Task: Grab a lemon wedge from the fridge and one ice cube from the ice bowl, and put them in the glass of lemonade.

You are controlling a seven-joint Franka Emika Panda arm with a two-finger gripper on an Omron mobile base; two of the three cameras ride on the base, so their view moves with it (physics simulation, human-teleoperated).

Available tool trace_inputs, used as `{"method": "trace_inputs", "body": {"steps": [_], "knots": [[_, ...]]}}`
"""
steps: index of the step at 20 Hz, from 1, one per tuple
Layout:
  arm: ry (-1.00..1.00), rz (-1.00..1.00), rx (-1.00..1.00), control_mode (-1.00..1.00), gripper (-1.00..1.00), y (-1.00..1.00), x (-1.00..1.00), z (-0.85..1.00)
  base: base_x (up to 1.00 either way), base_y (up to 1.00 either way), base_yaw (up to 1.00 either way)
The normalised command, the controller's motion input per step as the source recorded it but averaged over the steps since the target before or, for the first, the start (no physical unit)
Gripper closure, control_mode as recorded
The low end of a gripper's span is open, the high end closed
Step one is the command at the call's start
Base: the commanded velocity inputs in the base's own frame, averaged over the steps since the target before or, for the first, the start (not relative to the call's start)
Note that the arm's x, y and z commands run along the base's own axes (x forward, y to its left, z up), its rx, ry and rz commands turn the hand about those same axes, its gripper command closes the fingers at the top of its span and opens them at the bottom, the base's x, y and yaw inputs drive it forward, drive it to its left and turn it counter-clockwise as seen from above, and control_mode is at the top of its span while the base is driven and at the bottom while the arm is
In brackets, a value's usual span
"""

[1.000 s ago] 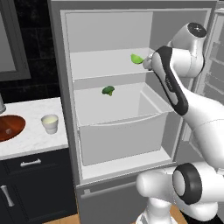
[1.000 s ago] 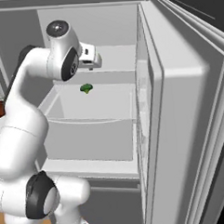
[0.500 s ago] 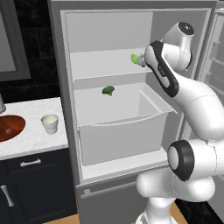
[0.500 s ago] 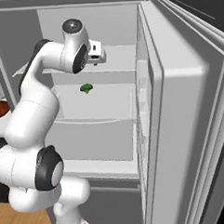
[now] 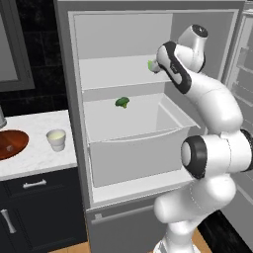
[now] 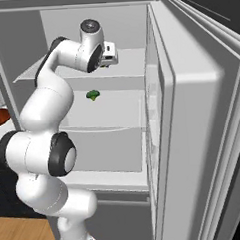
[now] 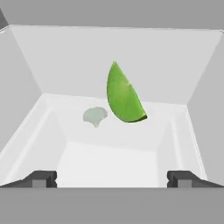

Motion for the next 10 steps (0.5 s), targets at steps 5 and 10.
{"method": "trace_inputs", "body": {"steps": [5, 10], "knots": [[0.01, 0.05, 0.00, -1.00, -1.00, 0.00, 0.60, -0.17, 0.00, 0.00, 0.00], [0.00, 0.05, 0.00, -1.00, -1.00, 0.00, 0.57, -0.11, 0.00, 0.00, 0.00]]}}
